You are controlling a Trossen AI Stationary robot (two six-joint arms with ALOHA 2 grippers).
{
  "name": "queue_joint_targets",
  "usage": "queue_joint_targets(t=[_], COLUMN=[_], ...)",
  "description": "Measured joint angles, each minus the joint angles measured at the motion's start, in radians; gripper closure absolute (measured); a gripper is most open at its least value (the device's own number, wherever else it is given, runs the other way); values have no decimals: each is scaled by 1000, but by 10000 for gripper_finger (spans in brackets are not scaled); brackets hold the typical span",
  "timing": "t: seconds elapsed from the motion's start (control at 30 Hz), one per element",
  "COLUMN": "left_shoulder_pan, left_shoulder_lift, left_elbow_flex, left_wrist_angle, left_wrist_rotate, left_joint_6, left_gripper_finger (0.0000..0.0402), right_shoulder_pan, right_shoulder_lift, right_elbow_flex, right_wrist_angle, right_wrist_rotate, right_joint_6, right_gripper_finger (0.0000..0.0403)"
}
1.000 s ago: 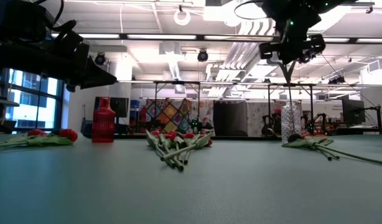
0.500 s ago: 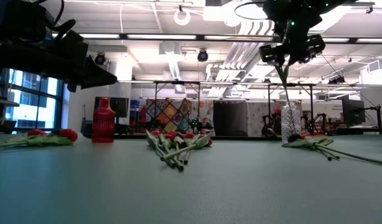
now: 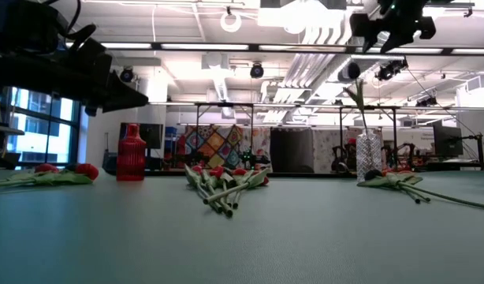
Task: Sort flowers into vase by color
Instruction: Put the black tulip into the transparent vase
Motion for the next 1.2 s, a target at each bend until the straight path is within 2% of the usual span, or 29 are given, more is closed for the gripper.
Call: queue_joint_targets(t=[0.07,0.13,0.27,0.37,0.53,0.73,0.93,1.1,1.2], left_shoulder_pan=[0,0,0,0,0,0,0,0,0], left_shoulder_lift=[0,0,0,0,0,0,0,0,0], left_elbow_flex=[0,0,0,0,0,0,0,0,0], left_wrist_angle=[7,9,11,20,26,26,25,24,23], left_wrist_rotate=[-2,-6,-7,-7,-7,-7,-2,19,20], left_joint_6=[7,9,18,25,26,25,25,25,26], left_gripper_finger=[322,322,322,322,322,322,322,322,322], right_shoulder_pan=[7,9,9,39,187,389,471,468,451], right_shoulder_lift=[-22,-40,-45,1,95,230,374,425,432], right_elbow_flex=[0,0,0,0,0,-1,-105,-236,-274], right_wrist_angle=[-34,-78,-258,-452,-692,-693,-548,-312,-255], right_wrist_rotate=[-29,-105,-392,-528,-543,-552,-508,-521,-521], right_joint_6=[4,26,168,292,533,751,926,978,985], right_gripper_finger=[203,205,206,206,206,209,240,266,270])
